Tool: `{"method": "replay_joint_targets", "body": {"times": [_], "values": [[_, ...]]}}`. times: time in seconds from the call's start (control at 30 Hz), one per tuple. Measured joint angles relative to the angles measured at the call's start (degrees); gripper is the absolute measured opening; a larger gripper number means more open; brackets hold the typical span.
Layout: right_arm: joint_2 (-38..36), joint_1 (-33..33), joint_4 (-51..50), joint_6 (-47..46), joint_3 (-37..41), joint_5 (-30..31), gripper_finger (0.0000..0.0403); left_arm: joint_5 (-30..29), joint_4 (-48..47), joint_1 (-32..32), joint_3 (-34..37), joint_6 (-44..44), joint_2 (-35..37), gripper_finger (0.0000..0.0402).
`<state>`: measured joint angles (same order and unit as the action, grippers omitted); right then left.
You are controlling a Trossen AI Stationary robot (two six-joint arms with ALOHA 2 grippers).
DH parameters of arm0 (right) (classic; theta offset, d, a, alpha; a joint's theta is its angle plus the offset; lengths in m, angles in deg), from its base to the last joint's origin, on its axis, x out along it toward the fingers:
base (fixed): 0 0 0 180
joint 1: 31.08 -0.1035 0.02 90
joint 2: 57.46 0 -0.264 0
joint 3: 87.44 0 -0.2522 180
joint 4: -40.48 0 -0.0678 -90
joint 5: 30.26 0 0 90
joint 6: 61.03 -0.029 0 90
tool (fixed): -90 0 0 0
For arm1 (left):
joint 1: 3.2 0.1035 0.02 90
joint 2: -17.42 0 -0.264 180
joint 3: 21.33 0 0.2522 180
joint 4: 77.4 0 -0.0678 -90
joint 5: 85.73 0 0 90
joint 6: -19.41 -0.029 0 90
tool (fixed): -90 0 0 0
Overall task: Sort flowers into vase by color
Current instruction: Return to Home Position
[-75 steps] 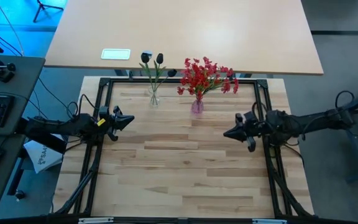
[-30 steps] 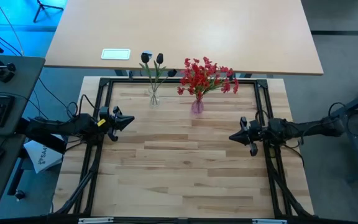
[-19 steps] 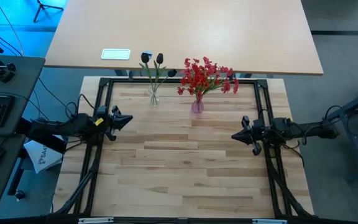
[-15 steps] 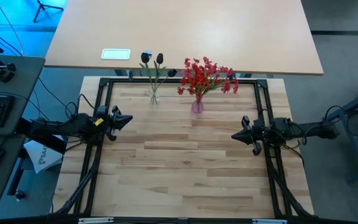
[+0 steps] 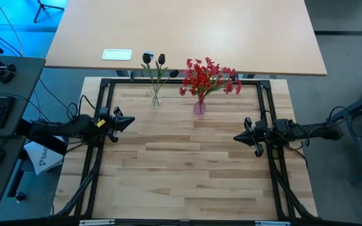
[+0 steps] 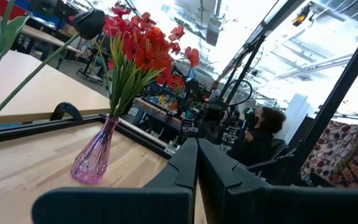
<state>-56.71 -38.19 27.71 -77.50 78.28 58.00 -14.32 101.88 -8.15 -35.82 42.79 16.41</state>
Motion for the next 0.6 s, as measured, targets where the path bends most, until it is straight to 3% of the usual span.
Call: {"method": "replay_joint_targets", "body": {"times": [0.2,0.43,0.6], "values": [[0.0,0.0,0.0,1.1,0.0,0.0,0.0000,0.0,0.1,0.0,0.0,0.0,0.0,0.0000],[0.2,0.0,-0.2,20.0,0.0,0.2,0.0000,0.0,0.1,0.0,0.0,0.0,0.0,0.0000],[0.2,0.0,-0.3,18.6,-0.1,0.2,0.0000,0.0,0.1,0.0,0.0,0.0,0.0,0.0000]]}}
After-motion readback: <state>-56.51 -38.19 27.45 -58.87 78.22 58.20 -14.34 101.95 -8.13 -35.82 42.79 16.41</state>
